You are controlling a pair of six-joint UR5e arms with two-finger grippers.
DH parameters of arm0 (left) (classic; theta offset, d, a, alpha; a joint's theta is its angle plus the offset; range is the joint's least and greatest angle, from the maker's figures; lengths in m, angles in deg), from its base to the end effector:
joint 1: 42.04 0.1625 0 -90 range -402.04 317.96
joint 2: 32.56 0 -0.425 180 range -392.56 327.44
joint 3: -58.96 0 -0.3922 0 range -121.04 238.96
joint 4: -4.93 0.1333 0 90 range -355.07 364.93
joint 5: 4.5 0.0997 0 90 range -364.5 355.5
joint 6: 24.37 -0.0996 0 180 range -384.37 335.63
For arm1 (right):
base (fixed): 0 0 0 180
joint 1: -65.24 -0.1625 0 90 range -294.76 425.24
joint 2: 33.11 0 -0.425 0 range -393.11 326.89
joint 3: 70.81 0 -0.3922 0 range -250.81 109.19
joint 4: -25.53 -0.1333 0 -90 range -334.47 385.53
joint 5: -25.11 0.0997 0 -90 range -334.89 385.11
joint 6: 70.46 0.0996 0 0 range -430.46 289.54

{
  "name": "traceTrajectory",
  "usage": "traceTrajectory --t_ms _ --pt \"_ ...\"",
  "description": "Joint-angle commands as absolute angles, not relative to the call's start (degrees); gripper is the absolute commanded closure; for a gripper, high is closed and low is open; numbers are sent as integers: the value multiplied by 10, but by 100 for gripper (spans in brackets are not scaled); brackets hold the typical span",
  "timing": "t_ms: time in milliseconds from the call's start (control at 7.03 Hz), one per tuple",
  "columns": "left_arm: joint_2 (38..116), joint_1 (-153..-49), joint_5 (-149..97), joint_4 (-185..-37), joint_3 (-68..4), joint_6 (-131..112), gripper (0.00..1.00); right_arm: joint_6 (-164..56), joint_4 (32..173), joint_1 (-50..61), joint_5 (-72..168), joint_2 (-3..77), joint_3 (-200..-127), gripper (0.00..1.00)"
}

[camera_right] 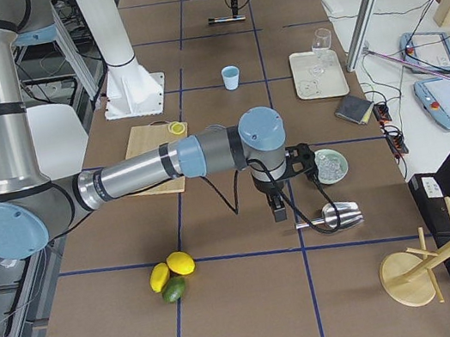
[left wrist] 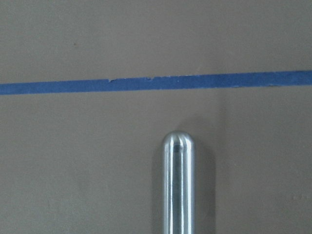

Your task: Squeeze lemon into cup

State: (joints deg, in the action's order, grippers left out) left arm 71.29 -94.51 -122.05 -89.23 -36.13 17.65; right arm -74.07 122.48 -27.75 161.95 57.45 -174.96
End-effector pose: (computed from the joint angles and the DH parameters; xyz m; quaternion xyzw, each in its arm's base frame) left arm 0.2958 -0.5282 0.4900 0.0002 0.3037 0.0104 0.9527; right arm 0.0858 -0.4802 0.5515 0.0759 -0.3931 -0.0280 0.9159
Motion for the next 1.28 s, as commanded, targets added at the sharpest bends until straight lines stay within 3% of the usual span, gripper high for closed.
traceTrajectory --t_ms 0,427,1139 --pt "719 -1008 -1224 -861 -407 107 0 -741 1225 -277 1620 574 -1749 0" --pt "714 -1105 -1235 -771 -469 -27 0 -739 1226 -277 1624 576 -1744 0" --pt "609 -1290 -1365 -774 -421 -306 0 -740 1227 -277 1624 577 -1736 0"
